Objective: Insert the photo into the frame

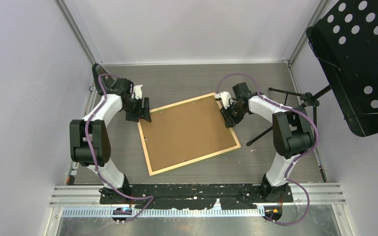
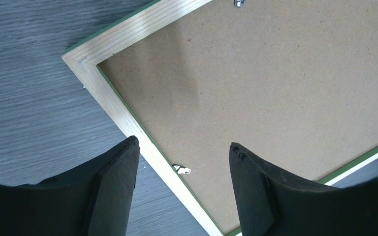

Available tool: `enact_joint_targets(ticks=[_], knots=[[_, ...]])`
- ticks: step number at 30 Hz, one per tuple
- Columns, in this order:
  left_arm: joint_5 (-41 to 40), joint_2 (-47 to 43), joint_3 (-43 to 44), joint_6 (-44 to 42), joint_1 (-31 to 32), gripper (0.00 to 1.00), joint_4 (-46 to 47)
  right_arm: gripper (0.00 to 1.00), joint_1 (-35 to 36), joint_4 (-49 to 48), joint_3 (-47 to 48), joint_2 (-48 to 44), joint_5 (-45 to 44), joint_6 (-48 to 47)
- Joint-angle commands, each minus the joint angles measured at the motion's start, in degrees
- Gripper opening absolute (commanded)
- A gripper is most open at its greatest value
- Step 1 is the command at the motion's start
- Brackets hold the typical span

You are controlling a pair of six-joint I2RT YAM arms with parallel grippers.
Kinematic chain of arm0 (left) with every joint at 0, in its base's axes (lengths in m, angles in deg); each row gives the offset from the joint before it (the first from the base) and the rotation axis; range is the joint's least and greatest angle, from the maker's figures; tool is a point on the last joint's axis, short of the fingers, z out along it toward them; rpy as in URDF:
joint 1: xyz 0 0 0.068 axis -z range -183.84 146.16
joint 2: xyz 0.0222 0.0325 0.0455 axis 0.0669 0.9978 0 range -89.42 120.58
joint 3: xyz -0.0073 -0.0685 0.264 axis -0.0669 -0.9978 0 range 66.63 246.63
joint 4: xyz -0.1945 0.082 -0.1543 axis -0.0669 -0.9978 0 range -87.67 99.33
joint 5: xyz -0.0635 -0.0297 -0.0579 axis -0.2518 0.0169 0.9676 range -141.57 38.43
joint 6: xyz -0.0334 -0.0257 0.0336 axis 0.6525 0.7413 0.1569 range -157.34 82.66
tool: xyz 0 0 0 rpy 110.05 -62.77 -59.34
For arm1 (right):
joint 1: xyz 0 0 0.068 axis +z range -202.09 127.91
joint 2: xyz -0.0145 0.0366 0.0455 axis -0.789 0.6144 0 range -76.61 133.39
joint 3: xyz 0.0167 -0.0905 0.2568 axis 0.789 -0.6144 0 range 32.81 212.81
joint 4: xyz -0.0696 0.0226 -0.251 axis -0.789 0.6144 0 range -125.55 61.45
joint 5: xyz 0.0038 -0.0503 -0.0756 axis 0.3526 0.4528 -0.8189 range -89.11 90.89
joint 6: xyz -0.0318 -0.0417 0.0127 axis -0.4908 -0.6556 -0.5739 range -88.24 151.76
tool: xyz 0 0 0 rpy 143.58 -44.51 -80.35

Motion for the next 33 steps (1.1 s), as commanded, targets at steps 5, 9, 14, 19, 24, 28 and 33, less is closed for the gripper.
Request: enact_joint_targets(ticks=[5,9,14,19,24,28,33], knots=[[1.27,-1.19,1.32,-0.87,-0.49,0.69,-0.21,0.46,-0.06,-1.13,3.19,-1.61,-0.74,-2.22],[1.69,-1.86,1.06,-0.97,-0.45,0.72,-0.15,0.63,-0.31,-0.45,2.81,-3.1,0.27,-0.69],[3.06,-2.68,0.56,-1.02,-0.37,0.95,0.27,0.67,-0.76,0.11,1.07,-7.32,1.16,-0.45],[4.59,-3.35,0.25,-1.32,-0.3,1.0,0.32,0.7,-0.77,2.12,-0.86,-11.65,4.14,-3.28],[5.08,-3.84,0.28,-1.8,-0.18,1.0,0.4,0.7,-0.75,5.56,-4.12,-16.77,8.5,-10.37],[4.67,-3.83,1.13,-2.75,0.38,1.0,-0.13,0.7,-0.05,9.25,-7.47,-21.41,11.71,-16.64],[4.81,-3.66,2.02,-4.45,0.68,1.0,-0.54,0.7,4.41,10.3,-14.0,-27.68,9.12,-22.55]])
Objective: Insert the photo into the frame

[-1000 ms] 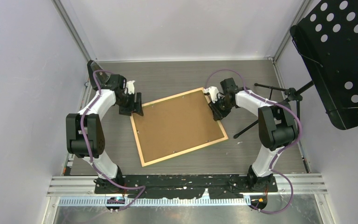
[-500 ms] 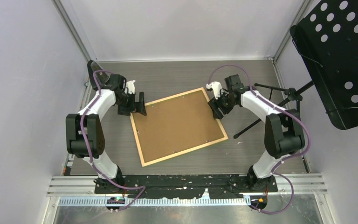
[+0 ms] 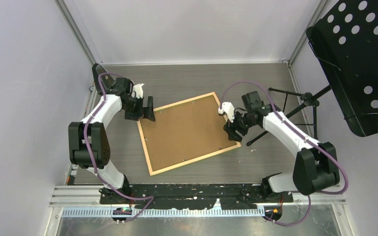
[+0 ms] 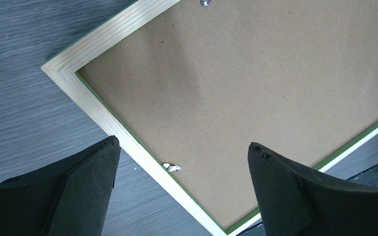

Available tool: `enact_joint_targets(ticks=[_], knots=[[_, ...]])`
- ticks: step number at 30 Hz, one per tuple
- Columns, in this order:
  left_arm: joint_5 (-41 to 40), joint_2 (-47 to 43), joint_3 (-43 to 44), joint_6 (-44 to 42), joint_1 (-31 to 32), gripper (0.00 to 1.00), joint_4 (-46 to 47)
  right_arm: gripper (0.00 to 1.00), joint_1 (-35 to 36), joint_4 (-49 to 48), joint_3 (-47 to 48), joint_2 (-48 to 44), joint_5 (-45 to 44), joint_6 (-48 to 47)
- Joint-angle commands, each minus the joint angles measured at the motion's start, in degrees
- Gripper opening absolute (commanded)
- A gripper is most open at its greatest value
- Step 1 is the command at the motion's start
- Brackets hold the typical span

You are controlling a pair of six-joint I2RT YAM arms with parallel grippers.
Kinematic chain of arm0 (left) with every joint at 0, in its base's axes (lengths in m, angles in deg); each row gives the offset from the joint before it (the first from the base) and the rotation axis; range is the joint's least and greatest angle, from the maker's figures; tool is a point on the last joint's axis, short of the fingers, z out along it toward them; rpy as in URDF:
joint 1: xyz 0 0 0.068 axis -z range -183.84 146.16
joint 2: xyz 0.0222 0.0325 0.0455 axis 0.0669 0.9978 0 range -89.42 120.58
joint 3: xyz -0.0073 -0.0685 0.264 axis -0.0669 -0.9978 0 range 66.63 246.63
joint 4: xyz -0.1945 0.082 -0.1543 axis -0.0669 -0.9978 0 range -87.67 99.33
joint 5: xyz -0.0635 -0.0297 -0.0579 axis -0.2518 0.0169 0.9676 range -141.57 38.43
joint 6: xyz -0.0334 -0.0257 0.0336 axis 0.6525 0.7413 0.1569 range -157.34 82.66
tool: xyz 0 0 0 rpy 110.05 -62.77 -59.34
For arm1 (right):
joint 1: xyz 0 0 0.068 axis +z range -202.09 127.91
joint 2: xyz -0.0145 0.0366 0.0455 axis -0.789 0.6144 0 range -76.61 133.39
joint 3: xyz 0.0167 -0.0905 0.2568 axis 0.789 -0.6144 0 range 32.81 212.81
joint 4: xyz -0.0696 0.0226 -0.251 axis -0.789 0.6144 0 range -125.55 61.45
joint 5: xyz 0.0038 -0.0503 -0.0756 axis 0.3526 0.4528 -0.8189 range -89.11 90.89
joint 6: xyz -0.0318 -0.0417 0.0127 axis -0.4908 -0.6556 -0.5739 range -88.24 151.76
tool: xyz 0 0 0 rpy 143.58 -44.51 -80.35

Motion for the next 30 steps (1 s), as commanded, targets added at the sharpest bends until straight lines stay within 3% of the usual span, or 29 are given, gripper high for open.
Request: enact_joint_targets(ticks=[1,13,24,30], knots=[[1.23,-1.97,2.11,-3.37,0.31,1.0,-0.54,0.7,3.98,2.04,-4.73,-5.83,0.3,-7.61],[1.71,-3.24,2.17,-4.68,0.28,1.0,-0.92,0.7,16.52,-1.67,-11.05,-8.25,-7.99,-15.68],[2.28,-5.45,2.21,-4.17,0.28,1.0,-0.79,0.69,18.31,-0.91,-6.63,0.82,-12.85,-22.32],[2.96,-4.95,1.87,-3.93,0.29,0.99,-0.5,0.59,18.56,-1.87,-7.0,2.41,-13.17,-22.55]])
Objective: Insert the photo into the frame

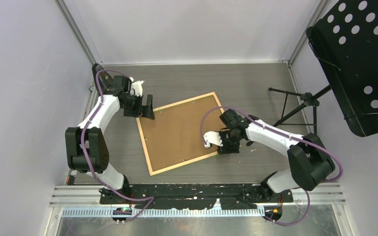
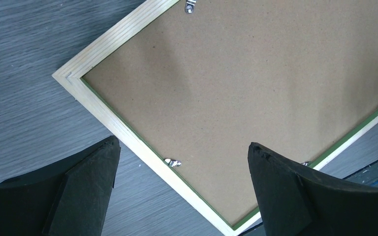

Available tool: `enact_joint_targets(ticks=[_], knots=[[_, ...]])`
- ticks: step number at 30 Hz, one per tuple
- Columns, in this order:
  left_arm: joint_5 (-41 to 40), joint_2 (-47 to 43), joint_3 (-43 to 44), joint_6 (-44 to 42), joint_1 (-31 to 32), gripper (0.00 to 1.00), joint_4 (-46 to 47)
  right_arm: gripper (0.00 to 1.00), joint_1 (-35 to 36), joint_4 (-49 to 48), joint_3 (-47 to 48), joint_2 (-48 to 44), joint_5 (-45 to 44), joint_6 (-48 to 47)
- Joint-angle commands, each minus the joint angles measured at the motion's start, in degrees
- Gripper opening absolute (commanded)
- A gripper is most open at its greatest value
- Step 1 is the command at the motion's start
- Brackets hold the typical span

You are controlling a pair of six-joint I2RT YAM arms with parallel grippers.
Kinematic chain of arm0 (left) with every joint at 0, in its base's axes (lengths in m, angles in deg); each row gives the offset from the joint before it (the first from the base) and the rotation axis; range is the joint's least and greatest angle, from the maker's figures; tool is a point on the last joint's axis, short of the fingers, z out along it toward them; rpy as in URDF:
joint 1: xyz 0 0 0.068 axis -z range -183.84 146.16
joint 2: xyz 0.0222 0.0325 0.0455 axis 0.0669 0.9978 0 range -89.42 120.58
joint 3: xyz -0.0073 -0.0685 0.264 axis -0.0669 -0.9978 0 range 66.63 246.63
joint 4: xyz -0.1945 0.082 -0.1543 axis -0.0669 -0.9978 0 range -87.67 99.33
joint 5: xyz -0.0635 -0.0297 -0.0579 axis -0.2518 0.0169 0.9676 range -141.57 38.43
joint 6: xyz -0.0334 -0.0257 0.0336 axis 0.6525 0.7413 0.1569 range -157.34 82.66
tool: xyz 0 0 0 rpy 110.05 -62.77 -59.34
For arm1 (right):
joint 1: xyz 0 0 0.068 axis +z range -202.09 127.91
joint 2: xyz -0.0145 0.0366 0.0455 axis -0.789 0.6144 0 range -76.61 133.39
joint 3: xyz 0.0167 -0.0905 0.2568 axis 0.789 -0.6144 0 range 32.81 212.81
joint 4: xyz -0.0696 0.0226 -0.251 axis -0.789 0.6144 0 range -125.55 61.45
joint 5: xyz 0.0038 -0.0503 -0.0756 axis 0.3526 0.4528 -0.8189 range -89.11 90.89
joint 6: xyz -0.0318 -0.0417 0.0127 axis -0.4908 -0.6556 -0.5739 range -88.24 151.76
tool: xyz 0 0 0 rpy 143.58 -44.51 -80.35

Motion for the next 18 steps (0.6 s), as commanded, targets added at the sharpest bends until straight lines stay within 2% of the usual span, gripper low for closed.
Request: enact_joint_targets(ticks=[1,18], knots=[[2.28,-1.46,1.16,0.09,0.2,1.0,0.55,0.57,0.56,-1.52,1.2,0.67,-1.15,-1.71],[2.28,-0.99,1.12,0.33,0.18,1.0,0.22,0.5,1.97,-4.3,-1.79,1.82,-0.68,-0.14]])
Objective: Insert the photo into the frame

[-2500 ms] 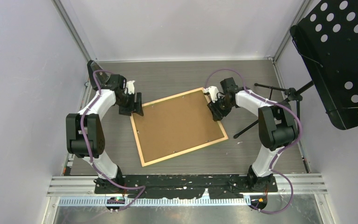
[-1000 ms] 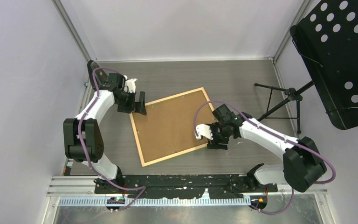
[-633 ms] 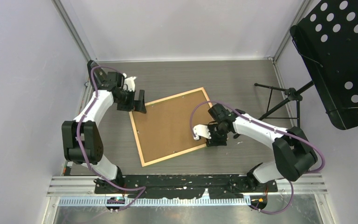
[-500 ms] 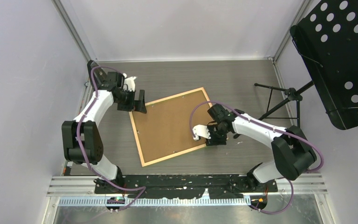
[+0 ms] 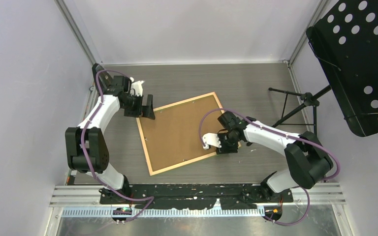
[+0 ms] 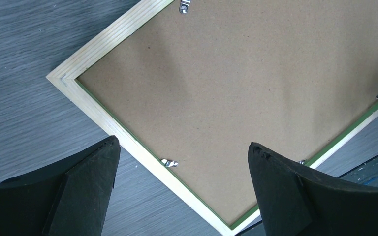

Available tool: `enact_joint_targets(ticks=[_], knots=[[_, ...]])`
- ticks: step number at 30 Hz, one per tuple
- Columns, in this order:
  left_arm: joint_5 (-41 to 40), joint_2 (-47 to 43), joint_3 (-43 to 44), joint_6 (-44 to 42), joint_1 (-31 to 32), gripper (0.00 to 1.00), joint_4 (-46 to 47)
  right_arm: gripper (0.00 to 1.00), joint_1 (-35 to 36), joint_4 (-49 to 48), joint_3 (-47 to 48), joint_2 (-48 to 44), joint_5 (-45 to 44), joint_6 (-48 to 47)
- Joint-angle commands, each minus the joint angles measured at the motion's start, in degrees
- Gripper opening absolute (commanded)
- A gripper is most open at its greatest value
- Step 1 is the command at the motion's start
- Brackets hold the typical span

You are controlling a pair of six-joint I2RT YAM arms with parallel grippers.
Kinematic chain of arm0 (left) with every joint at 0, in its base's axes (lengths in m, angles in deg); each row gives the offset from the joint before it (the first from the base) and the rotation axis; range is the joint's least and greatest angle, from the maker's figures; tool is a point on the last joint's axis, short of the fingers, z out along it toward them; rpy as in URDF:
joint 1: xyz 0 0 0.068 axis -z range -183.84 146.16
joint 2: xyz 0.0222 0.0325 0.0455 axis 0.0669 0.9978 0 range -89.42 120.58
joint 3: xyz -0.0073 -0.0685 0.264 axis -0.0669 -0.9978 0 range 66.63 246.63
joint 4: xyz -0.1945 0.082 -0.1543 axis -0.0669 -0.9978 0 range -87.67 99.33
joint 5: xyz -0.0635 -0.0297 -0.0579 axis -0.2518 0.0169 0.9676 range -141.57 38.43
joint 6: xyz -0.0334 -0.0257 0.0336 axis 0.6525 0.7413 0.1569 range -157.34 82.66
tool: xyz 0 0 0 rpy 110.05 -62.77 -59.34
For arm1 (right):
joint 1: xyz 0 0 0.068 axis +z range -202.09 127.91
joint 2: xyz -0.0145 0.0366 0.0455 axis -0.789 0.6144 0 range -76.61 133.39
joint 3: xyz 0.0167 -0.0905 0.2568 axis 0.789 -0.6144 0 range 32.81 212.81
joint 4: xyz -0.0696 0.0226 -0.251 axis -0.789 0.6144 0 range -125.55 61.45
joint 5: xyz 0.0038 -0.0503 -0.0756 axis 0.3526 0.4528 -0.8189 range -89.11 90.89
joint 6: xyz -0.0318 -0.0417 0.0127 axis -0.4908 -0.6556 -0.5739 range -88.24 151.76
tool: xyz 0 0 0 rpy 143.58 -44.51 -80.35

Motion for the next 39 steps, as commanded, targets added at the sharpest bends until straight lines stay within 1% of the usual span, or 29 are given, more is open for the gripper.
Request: enact_joint_targets(ticks=[1,11,20,29,37,39], knots=[[1.25,-1.09,1.07,0.21,0.14,1.0,0.28,0.49,0.64,-1.17,-0.85,0.49,0.39,0.02],[1.4,-0.75,1.26,0.21,0.17,1.0,0.13,0.4,1.11,-1.93,-2.0,2.1,1.09,0.69],[1.4,-0.66,1.31,0.24,0.12,1.0,0.07,0.41,1.32,-0.05,-1.82,2.78,1.46,0.06],[1.3,-1.06,1.2,0.16,0.12,1.0,-0.02,0.4,1.25,1.61,-2.01,2.48,1.84,-0.77],[0.78,-1.46,1.11,0.11,0.14,1.0,0.13,0.36,1.32,2.84,-2.96,0.48,1.2,-1.58],[0.8,-1.54,1.08,0.15,0.08,1.0,0.19,0.34,1.3,2.86,-3.06,0.28,0.97,-1.49]])
